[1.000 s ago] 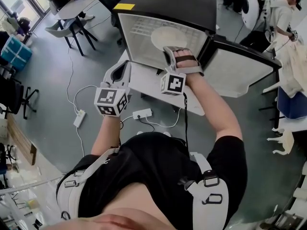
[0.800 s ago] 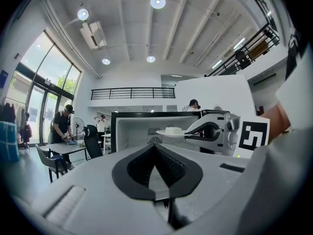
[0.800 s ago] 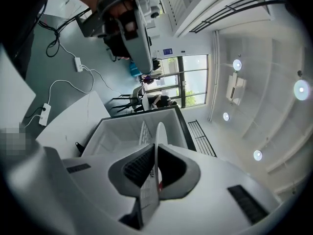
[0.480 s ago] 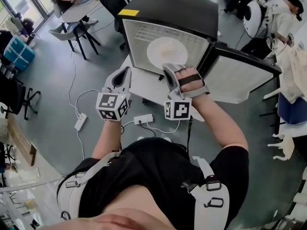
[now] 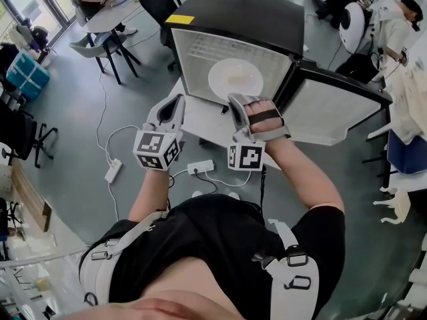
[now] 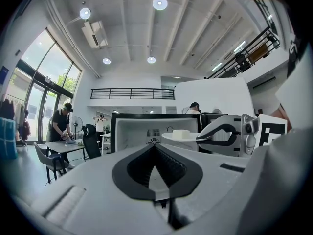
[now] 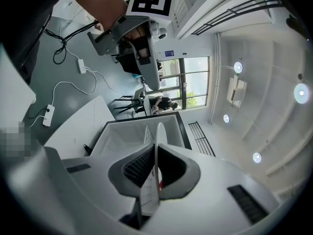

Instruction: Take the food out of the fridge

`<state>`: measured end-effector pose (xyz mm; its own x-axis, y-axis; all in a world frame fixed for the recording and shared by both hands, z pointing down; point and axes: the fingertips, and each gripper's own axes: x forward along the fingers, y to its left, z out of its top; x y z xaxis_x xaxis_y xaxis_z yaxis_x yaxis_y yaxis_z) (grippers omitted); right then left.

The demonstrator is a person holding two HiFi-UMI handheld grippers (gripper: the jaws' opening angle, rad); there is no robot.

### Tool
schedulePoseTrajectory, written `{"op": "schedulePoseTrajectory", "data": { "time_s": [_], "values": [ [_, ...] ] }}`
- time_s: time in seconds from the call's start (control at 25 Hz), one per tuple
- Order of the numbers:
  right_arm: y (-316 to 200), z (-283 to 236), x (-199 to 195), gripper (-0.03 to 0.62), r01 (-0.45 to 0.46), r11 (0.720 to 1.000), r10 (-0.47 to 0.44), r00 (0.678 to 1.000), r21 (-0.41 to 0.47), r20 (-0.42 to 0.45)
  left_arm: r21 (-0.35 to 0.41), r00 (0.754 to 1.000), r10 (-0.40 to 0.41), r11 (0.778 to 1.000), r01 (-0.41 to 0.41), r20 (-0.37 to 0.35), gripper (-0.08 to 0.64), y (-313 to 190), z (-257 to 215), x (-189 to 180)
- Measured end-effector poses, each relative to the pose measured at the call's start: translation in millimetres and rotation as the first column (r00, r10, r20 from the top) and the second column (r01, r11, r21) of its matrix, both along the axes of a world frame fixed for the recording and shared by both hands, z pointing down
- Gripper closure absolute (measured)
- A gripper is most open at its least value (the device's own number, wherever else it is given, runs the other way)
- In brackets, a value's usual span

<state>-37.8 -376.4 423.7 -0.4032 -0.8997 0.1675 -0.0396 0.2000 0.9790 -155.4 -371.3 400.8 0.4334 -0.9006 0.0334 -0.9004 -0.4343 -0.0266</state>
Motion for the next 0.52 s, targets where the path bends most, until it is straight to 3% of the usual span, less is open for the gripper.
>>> {"op": "schedulePoseTrajectory", "data": {
  "time_s": [0.52],
  "values": [
    [-5.0, 1.8, -2.4, 0.569, 0.001, 1.000, -0.001, 1.000, -0.009, 0.003, 0.000, 1.000, 0.000, 1.000, 0.000, 0.003, 0.566, -1.7, -0.9, 0.5]
  ]
}}
